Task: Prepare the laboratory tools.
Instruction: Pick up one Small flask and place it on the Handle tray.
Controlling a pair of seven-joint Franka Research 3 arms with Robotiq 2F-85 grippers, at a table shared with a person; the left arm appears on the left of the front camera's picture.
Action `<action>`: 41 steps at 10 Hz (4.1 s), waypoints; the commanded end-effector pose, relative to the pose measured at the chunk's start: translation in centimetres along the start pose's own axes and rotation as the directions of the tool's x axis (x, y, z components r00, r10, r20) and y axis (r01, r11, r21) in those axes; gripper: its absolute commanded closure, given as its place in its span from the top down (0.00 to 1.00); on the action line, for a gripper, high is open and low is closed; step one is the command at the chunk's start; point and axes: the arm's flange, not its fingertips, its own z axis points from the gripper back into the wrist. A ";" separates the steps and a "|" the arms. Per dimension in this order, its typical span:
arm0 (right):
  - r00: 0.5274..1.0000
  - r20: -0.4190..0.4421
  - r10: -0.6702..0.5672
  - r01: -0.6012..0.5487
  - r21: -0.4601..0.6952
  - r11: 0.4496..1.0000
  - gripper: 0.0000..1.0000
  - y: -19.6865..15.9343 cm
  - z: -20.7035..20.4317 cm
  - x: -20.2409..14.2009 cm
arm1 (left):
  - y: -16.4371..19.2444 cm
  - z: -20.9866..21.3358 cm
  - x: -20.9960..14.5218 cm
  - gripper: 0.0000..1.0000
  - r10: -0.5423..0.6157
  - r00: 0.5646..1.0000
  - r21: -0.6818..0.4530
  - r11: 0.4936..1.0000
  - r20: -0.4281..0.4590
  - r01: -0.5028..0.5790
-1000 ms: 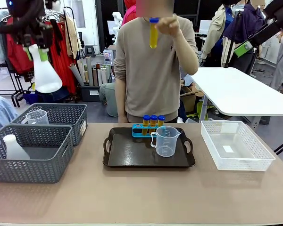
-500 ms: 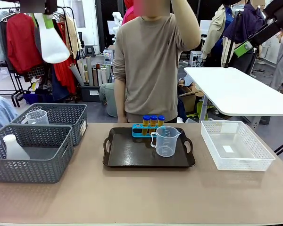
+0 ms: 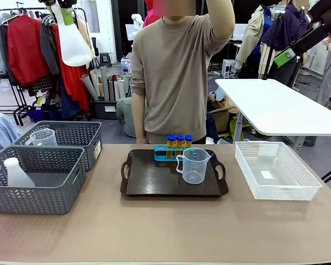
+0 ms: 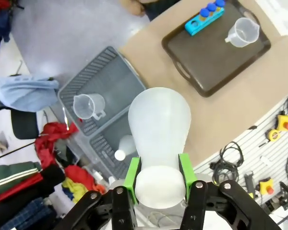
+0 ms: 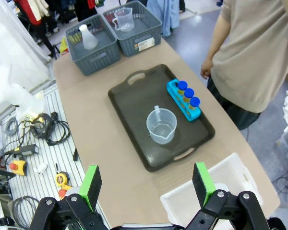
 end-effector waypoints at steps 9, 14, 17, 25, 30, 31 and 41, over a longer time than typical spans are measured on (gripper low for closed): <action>1.000 0.012 0.010 -0.010 0.007 1.000 1.00 0.1 0.0 0.2 | -4.7 -9.4 1.3 0.00 -0.091 0.996 -0.213 0.973 -0.024 0.084; 1.000 0.012 0.010 -0.010 0.007 1.000 1.00 0.1 0.0 0.2 | -4.1 -8.9 0.5 0.00 -0.101 0.995 -0.227 0.969 -0.020 0.094; 1.000 0.012 0.010 -0.010 0.007 1.000 1.00 0.1 0.0 0.2 | -1.6 -6.9 -2.9 0.00 -0.060 0.998 -0.159 0.986 -0.026 0.055; 1.000 0.012 0.010 -0.010 0.007 1.000 1.00 0.1 0.0 0.2 | 1.8 -4.0 -7.4 0.00 0.052 0.998 -0.027 0.998 -0.034 -0.053; 1.000 0.012 0.010 -0.010 0.007 1.000 1.00 0.1 0.0 0.2 | 1.7 -3.5 -6.9 0.00 0.044 0.998 -0.043 0.998 -0.048 -0.046; 1.000 0.012 0.010 -0.010 0.007 1.000 1.00 0.1 0.0 0.2 | 1.7 -3.5 -6.9 0.00 0.044 0.998 -0.043 0.998 -0.048 -0.046; 1.000 0.012 0.010 -0.010 0.007 1.000 1.00 0.1 0.0 0.2 | -12.5 -20.4 2.4 0.00 -0.421 0.907 -0.196 0.889 0.009 0.414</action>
